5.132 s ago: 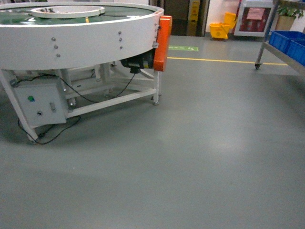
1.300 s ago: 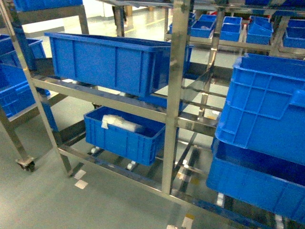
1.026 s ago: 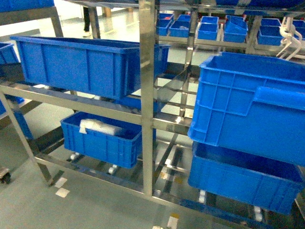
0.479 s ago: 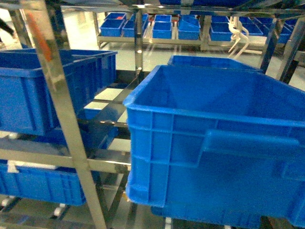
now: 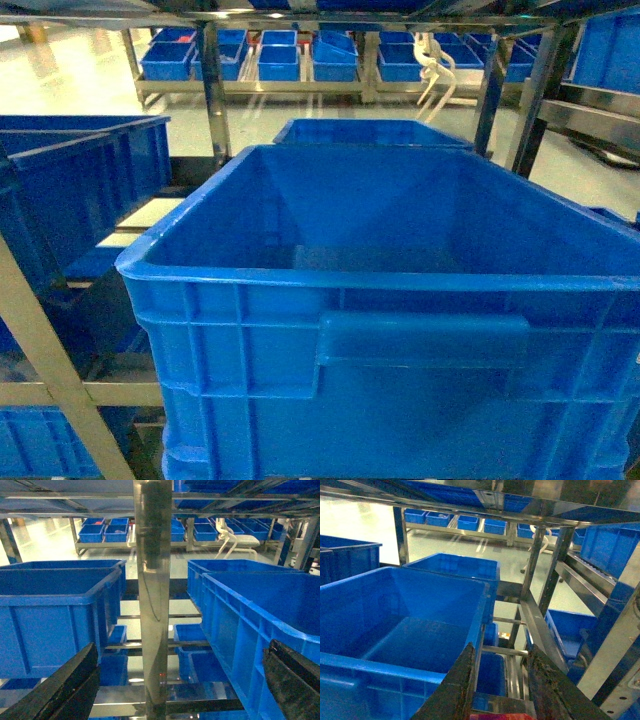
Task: Pick red block from blue box to shelf
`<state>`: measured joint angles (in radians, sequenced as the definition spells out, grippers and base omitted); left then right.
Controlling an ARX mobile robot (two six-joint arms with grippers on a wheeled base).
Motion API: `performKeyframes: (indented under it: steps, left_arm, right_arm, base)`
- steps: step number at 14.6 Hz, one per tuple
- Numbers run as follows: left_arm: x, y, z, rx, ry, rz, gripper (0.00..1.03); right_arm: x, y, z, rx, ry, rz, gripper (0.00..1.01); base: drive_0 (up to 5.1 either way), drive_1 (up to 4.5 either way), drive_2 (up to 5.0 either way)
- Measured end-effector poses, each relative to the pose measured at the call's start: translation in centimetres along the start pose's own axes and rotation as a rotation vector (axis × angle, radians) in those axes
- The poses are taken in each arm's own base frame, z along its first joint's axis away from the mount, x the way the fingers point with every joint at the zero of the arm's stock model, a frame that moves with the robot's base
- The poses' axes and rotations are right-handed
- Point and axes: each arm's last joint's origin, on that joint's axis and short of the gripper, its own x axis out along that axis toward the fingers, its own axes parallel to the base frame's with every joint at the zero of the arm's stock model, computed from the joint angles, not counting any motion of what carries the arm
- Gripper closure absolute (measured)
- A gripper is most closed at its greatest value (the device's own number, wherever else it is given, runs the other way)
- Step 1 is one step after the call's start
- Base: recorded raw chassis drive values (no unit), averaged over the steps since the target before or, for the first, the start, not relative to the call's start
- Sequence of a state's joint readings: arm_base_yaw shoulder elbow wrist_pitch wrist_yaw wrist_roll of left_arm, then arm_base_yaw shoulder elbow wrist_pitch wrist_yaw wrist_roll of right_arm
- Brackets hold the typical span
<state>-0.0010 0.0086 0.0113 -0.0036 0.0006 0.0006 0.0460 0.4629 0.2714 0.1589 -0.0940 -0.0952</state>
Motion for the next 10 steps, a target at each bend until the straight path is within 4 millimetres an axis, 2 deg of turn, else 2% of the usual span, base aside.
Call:
performKeyframes:
  steps: [1,9,10]
  left_arm:
    - [0.0,0.01,0.01,0.0,-0.002,0.001,0.05]
    - [0.0,0.01,-0.04,0.0,0.004,0.003,0.05]
    - [0.0,0.01,0.03,0.0,-0.003,0.002,0.05]
  right_arm:
    - [0.0,0.0,0.0,0.0,0.0,0.0,0.75]
    - [0.0,0.01,0.04,-0.001,-0.003,0.004,0.75]
    - [0.03,0.02,-0.03,0.0,0.003,0.004,0.75]
  base:
    - [0.0,0.0,0.0]
    - [-3.9,4.36,-0.5]
    - [0.0,0.0,0.0]
